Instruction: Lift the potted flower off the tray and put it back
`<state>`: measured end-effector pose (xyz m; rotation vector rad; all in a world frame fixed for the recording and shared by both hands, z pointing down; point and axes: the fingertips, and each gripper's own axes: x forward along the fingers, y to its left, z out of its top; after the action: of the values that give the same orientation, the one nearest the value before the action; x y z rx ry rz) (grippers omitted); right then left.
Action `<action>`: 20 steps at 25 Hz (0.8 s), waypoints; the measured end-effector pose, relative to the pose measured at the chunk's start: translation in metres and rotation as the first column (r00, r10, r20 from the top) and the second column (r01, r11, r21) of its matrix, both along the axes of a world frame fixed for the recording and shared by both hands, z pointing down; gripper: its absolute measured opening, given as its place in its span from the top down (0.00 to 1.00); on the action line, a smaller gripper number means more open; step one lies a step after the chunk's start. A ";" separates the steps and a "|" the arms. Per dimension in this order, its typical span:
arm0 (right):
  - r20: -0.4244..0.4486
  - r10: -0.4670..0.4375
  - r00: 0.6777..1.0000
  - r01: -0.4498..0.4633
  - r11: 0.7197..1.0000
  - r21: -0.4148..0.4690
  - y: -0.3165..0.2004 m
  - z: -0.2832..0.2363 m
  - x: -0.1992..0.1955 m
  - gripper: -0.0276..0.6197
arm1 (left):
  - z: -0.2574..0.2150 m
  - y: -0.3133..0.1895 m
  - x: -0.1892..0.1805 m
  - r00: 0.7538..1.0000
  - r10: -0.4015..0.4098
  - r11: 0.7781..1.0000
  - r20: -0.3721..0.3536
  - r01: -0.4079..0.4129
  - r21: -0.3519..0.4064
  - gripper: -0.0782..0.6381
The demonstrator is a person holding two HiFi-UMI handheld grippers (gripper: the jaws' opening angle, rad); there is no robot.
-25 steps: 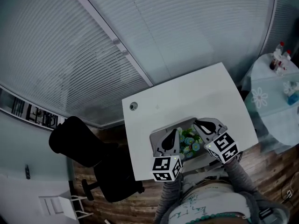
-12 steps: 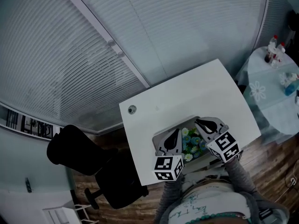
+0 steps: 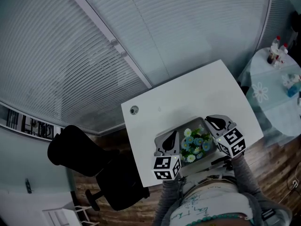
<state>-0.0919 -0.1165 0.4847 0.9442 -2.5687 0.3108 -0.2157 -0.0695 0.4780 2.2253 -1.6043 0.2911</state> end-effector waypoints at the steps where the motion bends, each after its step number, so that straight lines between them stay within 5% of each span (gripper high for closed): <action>1: -0.004 0.003 1.000 -0.003 1.000 -0.004 -0.001 0.003 0.003 0.90 | 0.002 0.001 -0.002 1.000 -0.005 1.000 0.001 0.005 -0.004 0.88; 20: -0.023 0.017 1.000 -0.020 0.992 -0.129 -0.013 0.061 0.031 0.90 | 0.061 0.012 -0.015 1.000 -0.001 0.993 0.014 0.003 -0.117 0.88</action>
<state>-0.0610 -0.1293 0.5457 0.9194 -2.4884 0.4632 -0.2310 -0.0575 0.5390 2.1374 -1.5552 0.3908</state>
